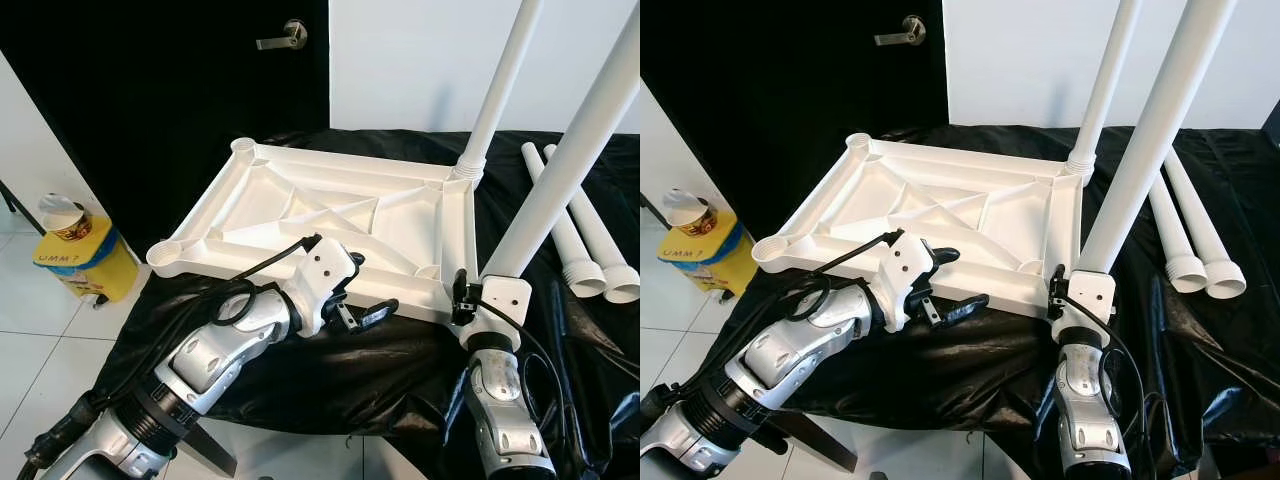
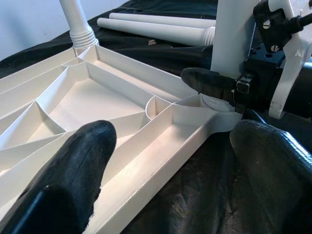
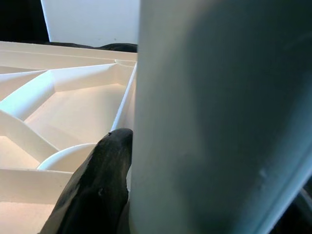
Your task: Building children table
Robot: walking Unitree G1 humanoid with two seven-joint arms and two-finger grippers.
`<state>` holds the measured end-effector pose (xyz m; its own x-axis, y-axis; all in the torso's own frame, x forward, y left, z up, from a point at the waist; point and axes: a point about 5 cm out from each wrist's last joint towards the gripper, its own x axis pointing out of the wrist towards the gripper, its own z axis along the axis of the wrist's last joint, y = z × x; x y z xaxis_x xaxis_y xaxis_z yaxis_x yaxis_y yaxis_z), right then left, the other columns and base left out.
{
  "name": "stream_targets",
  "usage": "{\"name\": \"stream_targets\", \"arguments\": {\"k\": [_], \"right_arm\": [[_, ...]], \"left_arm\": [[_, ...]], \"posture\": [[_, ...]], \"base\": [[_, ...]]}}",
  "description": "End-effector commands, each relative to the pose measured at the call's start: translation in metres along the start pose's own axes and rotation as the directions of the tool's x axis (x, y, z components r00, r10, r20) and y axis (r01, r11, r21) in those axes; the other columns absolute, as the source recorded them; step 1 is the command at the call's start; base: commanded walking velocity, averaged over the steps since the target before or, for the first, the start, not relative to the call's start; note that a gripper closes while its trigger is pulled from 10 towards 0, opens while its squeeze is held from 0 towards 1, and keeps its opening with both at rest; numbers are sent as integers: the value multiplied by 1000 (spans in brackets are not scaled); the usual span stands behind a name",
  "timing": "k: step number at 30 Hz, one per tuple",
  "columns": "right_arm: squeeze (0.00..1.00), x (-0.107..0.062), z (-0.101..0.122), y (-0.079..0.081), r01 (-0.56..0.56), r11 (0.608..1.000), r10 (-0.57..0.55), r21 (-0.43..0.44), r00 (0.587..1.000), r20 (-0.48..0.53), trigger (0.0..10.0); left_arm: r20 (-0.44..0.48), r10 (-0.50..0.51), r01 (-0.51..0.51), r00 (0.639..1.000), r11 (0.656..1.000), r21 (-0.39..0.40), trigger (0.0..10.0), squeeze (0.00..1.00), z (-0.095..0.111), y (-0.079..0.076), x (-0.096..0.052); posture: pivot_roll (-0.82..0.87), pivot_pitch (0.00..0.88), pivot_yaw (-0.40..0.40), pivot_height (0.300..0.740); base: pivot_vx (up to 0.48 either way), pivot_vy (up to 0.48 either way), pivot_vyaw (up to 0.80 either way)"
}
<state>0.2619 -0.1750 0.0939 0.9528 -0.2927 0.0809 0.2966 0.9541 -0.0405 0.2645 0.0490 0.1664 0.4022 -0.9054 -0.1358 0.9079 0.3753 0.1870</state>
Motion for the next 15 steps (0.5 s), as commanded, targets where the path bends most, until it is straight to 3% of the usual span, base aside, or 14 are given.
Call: {"name": "stream_targets", "arguments": {"k": [1,2,7,9,11,15], "right_arm": [[0,-9,-20,-8,56,998,-51,38,993,-109,10000],[1000,-7,-18,-7,50,998,-46,37,994,-94,10000],[1000,-3,-8,-6,-31,998,33,49,999,-39,10000],[1000,-3,-3,-5,-142,987,143,68,990,-9,10000],[1000,-3,-3,-5,-142,987,143,68,990,-9,10000],[1000,-2,2,-13,-238,970,237,41,971,26,10000]], "left_arm": [[-9,-254,254,967,967,18,10000,0,0,-12,0],[-11,-253,254,967,967,21,10000,0,-1,-11,1],[9,-261,261,965,965,20,10000,0,3,-11,4],[8,-269,269,963,963,23,10000,0,3,-13,5],[8,-269,269,963,963,23,10000,0,3,-13,5],[10,-278,278,961,960,23,10000,0,3,-15,7]], "posture": [[-76,0,54,740],[-81,0,59,740],[-94,0,65,740],[-104,0,65,740],[-104,0,65,740],[-109,0,63,740]], "base": [[0,0,0],[0,0,0],[0,0,0],[0,0,0],[0,0,0],[0,0,0]]}}
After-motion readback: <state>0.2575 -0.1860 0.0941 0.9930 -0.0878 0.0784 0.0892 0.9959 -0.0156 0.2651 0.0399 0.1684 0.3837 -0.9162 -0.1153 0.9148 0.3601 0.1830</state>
